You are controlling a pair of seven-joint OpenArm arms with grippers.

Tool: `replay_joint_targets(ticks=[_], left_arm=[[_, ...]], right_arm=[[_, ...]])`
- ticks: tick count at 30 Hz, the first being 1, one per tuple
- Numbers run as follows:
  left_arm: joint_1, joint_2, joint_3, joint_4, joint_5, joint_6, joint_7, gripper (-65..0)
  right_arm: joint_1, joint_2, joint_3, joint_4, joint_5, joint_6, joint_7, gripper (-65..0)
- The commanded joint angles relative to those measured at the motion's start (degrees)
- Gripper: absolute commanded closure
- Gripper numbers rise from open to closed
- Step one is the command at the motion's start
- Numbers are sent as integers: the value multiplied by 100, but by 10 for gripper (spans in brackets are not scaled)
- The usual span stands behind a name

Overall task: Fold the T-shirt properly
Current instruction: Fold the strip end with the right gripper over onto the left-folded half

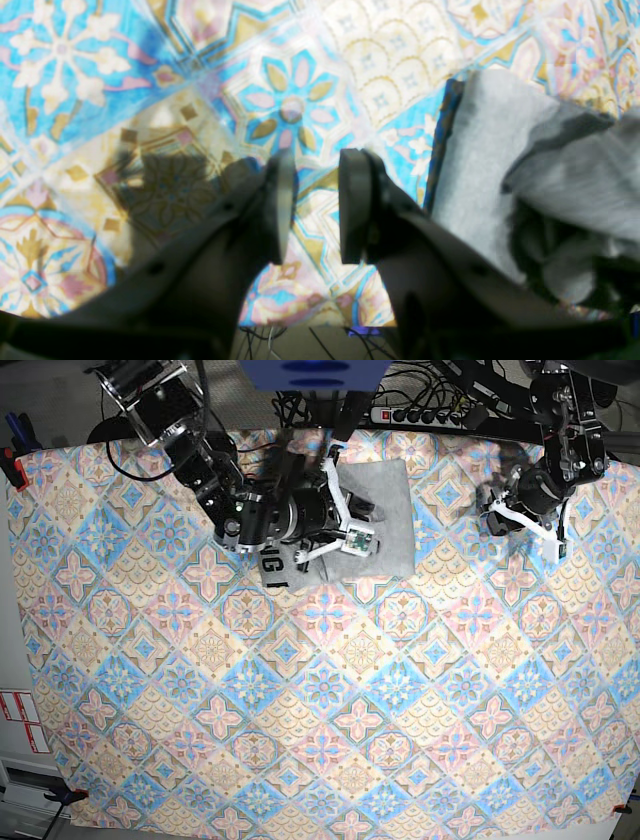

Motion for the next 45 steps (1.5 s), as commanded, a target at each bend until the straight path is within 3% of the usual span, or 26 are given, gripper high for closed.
replay_joint_targets(ticks=[1,3,11,14,25,30,34,45], left_arm=[[-16,-48,-10,105,-41,-11,-57,-155],[-34,-48,-10,105,-41,-11,-57,-155],[-51,-57,8,105,-41,-11,-57,-155],[-60,-57,17,96,-32,-11,-57,-156],[-60,-48,17,87,-32,-11,-66,-157],[-60,-39,17,96,-32,-11,-66,-157],[-60,-39,17,96,-32,-11,-66,-157],[-60,-39,26,105,-49,-11,-66,-156]], right_arm=[[213,-38,-42,8,4,-10,196,-4],[213,-47,-148,-142,-84,-10,196,-12],[221,-47,-113,-159,-84,-10,205,-150],[221,-38,116,-27,-75,-10,205,-149],[-130,6,2094,887,-75,-10,196,-149],[-271,6,2217,368,-93,-10,205,-149],[-253,-12,1821,78,-93,-10,205,-149],[432,-29,-675,34,-260,-10,214,-87]])
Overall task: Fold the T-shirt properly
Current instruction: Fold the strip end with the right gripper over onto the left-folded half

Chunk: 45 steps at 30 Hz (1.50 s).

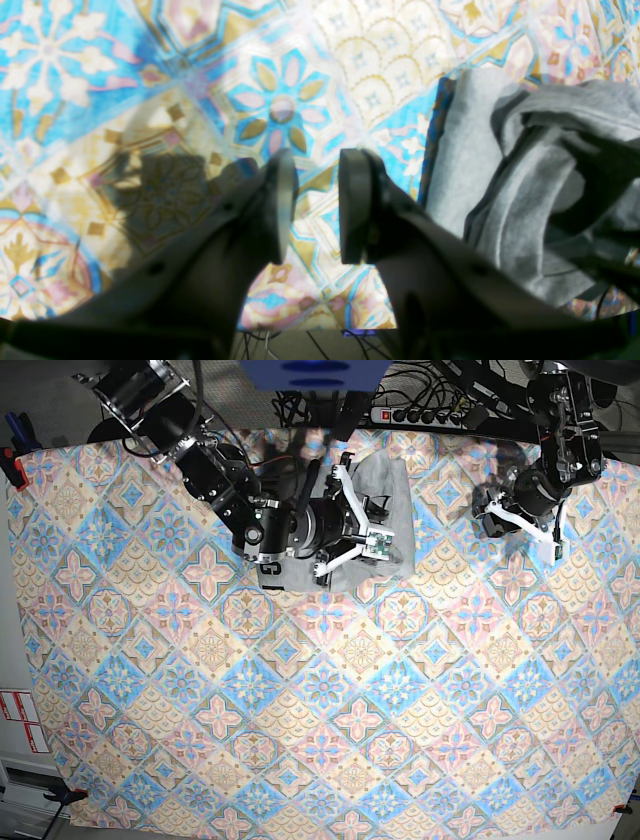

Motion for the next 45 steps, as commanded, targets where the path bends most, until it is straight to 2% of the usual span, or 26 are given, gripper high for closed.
replay_joint_targets(ticks=[1,3,6,12,18,23,32,39,45], left_arm=[[-3,-81,-23,103,-47,-11,-68,-156],[14,-90,-31,103,-47,-11,-68,-156],[23,-90,-49,103,-56,-11,-68,-156],[5,-90,-31,103,-47,-11,-68,-156],[-3,-90,-31,103,-73,-11,-68,-156],[-3,-90,-31,103,-73,-11,-68,-156],[-12,-90,-31,103,-73,-11,-68,-157],[-3,-90,-23,103,-82,-11,-68,-157],[-3,-98,-23,226,-82,-19,-68,-160]], right_arm=[[57,-16,-31,133,15,19,76,-85],[39,-7,101,203,-143,19,76,-86],[21,10,655,511,-310,19,76,-86],[-58,177,1578,669,-337,19,76,-86],[-31,151,1736,27,-345,19,103,-86],[-31,125,1736,-650,-345,19,718,-86],[171,-491,1640,-1107,-345,19,841,-86],[496,-1176,1297,-1494,-345,19,850,-86],[593,-1212,1323,-1529,-345,19,850,-86]])
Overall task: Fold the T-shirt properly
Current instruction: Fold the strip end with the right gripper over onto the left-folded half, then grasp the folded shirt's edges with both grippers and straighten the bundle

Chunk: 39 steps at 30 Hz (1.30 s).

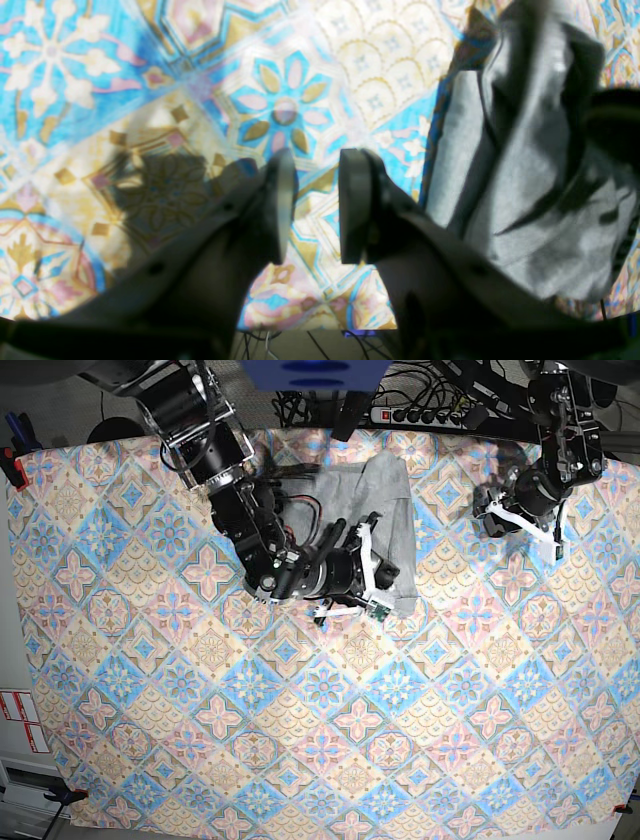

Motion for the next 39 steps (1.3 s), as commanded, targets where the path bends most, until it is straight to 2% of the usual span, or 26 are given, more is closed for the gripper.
replay_joint_targets(ticks=[1,4,9,15,25,27,31,34,39], left_arm=[[-8,-83,-12,226,-71,-24,-74,-161],[-8,-92,182,437,-71,-24,-74,-161],[1,-92,745,683,-54,-24,-74,-159],[-219,-74,1483,376,8,-15,-83,-155],[-280,-171,2916,-55,1001,-6,-22,-154],[-122,-320,3039,-55,1098,-6,49,-154],[28,-338,3030,-55,1274,-6,49,-154],[45,-338,3030,-46,1397,3,304,-154],[151,-338,3021,121,1326,3,365,-154]], right_arm=[[79,-68,-10,238,175,60,146,-86],[70,257,289,598,184,60,146,-86],[-185,529,913,950,184,60,137,-86],[-378,547,1502,915,175,60,137,-86],[-378,635,1502,906,175,60,137,-86],[-378,644,1502,906,175,60,129,-86],[-378,652,1502,906,175,60,120,-86],[-378,652,1502,915,175,60,120,-86],[-378,652,1493,897,175,60,120,-91]])
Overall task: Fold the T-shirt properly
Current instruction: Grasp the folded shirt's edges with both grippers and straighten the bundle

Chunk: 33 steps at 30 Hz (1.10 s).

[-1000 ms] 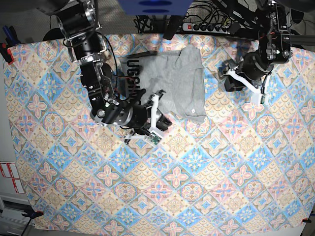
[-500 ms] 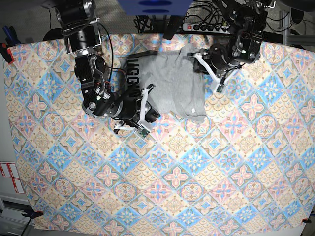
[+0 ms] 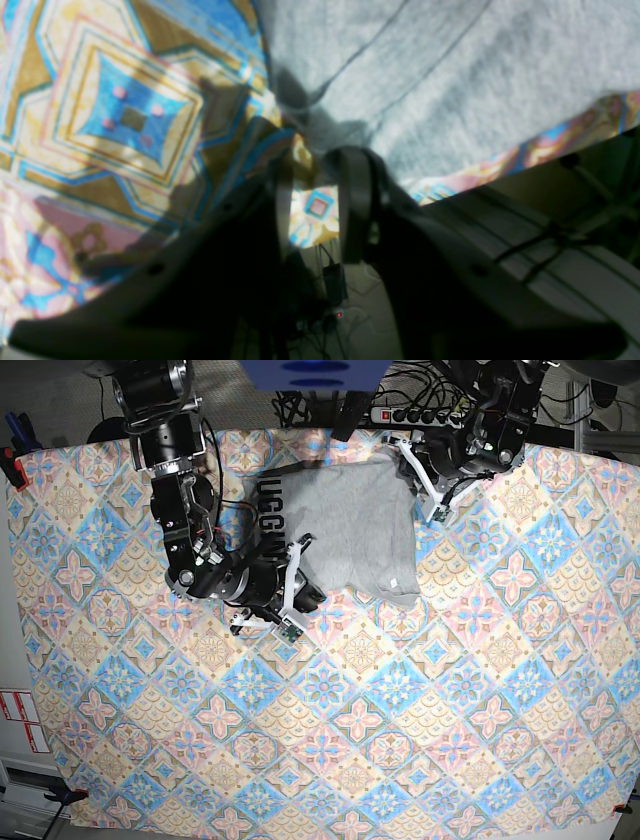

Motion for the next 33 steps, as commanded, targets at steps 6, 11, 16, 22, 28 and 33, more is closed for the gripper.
replay_joint_targets(ticks=[6,11,16,22,28,33], left_arm=[[298,-34,-21,844,-59,-39,-9,-153],[342,-25,40,861,-68,-57,-9,-153],[158,-8,313,835,-15,-57,18,-153],[-185,-8,550,290,-6,-57,35,-153],[-563,-17,559,-325,-6,-57,-9,-153],[-967,-17,559,-686,-6,-57,-9,-153]], right_arm=[[167,-1,42,82,79,14,146,-86],[351,-27,42,-76,-845,14,146,-86],[483,-511,51,-929,-1908,14,155,-86],[632,-696,25,-1404,-2357,14,296,-86],[386,-370,42,-1360,-2515,14,296,-85],[0,96,42,-894,-2497,14,296,-85]])
